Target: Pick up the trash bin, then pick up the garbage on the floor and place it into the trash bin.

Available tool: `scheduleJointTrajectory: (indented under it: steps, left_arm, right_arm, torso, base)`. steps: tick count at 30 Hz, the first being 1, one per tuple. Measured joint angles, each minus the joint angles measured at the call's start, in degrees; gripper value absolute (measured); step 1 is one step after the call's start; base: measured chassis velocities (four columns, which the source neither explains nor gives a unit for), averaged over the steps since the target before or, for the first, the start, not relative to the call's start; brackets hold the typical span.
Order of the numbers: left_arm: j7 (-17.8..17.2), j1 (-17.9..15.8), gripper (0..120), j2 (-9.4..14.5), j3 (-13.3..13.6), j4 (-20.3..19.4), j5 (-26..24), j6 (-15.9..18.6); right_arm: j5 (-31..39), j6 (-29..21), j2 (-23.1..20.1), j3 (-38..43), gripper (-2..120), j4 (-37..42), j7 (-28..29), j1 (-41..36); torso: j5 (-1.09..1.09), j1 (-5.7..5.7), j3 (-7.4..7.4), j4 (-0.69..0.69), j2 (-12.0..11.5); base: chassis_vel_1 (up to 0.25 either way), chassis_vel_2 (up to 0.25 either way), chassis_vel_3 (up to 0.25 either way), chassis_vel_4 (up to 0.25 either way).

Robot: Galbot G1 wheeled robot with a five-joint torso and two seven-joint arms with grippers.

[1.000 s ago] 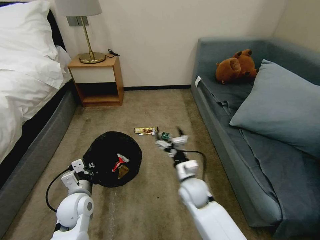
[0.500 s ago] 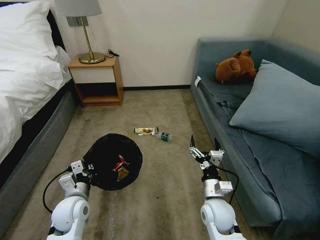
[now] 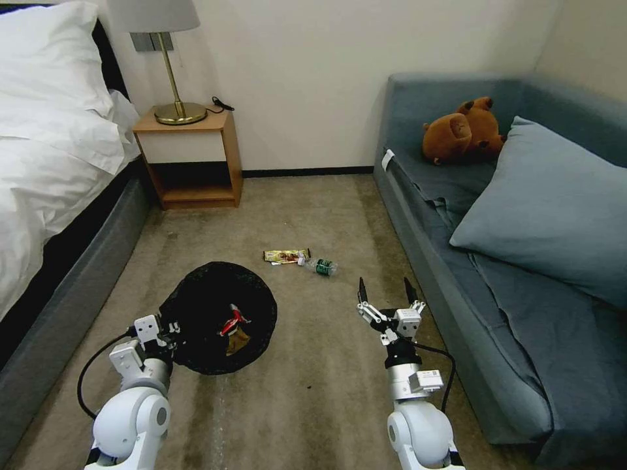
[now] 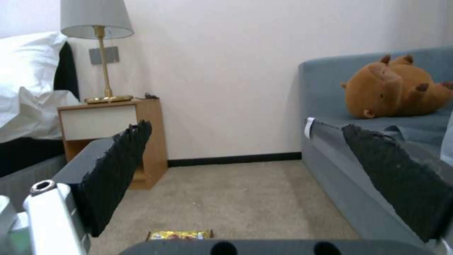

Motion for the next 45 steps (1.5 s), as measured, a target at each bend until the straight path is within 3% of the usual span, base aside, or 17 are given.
scheduleJointTrajectory:
  steps: [11, 45]
  left_arm:
    - [-0.07, 0.46, 1, -1.42, 0.36, -0.13, 0.71, -0.49]
    - [-0.13, 0.61, 1, -1.57, -0.48, -0.4, 0.64, -0.72]
  right_arm:
    - [0.29, 0.2, -0.12, -0.09, 100, -0.88, -1.03, 0.29]
    - [0.06, 0.63, -0.15, -0.86, 100, -2.04, -2.4, 0.47]
  torso:
    - [-0.01, 0.0, 0.0, 0.0, 0.0]
    - [-0.01, 0.0, 0.0, -0.01, 0.0]
  base:
    - [0.0, 0.0, 0.0, 0.0]
    - [-0.031, 0.04, 0.037, -0.035]
